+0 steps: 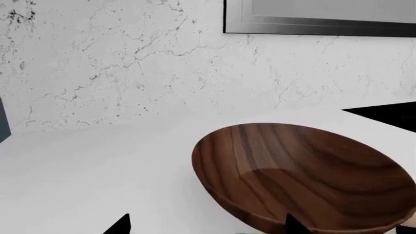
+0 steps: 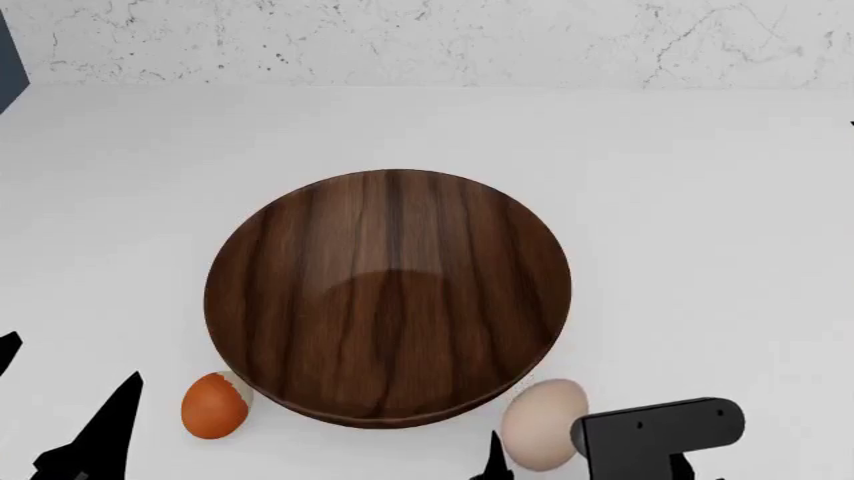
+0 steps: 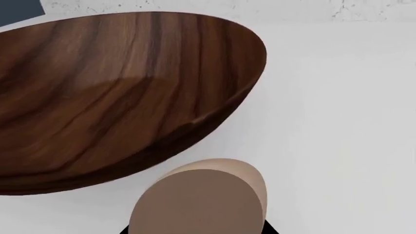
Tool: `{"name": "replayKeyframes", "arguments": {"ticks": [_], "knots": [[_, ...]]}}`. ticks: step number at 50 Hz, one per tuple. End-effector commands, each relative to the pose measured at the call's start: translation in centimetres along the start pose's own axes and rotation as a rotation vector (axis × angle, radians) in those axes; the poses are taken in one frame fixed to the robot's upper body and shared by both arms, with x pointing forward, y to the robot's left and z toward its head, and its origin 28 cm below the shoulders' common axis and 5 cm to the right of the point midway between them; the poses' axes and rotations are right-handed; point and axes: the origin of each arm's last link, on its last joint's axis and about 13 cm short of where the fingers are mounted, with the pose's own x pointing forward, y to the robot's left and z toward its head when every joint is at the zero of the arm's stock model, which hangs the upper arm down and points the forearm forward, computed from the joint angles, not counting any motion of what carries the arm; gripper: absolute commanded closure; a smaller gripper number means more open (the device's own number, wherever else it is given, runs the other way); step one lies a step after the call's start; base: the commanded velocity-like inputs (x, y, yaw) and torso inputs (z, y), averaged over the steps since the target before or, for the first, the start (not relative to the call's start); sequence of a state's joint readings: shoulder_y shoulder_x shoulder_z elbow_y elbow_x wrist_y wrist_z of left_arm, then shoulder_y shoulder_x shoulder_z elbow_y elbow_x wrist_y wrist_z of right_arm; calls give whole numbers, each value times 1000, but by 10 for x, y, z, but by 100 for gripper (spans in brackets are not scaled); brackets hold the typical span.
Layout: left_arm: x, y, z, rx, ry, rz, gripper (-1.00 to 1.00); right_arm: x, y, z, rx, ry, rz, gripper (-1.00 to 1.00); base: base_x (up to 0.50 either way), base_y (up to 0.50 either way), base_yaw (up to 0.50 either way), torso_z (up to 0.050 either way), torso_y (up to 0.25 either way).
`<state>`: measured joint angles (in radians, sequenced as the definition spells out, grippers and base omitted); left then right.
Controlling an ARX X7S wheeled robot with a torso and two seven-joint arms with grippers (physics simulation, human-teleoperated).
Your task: Place the eggs and milk next to the bowl.
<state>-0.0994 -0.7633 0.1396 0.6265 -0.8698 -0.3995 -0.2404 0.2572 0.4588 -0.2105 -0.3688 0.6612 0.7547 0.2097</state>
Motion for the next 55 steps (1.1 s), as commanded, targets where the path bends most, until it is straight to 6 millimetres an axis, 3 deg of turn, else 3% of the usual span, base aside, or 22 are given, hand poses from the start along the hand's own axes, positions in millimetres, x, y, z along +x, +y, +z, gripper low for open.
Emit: {"name": "replayKeyframes", "arguments": {"ticks": [1, 18, 19, 42, 55], "knots": [[0, 1, -1, 0, 3, 2, -100, 5, 0, -7, -2, 22, 22, 100, 0, 0, 0, 0, 0], [1, 3, -4, 1, 4, 3, -100, 4, 0, -7, -2, 31, 29, 100, 1, 0, 0, 0, 0], [2, 3, -4, 2, 4, 3, -100, 5, 0, -8, -3, 32, 29, -100, 11, 0, 0, 0, 0], [4, 4, -7, 3, 3, 5, -100, 2, 0, -4, -9, 26, 31, -100, 0, 0, 0, 0, 0], [4, 3, -6, -5, -2, 3, -100, -28, 2, 14, -47, -22, -4, -100, 0, 0, 0, 0, 0]]}}
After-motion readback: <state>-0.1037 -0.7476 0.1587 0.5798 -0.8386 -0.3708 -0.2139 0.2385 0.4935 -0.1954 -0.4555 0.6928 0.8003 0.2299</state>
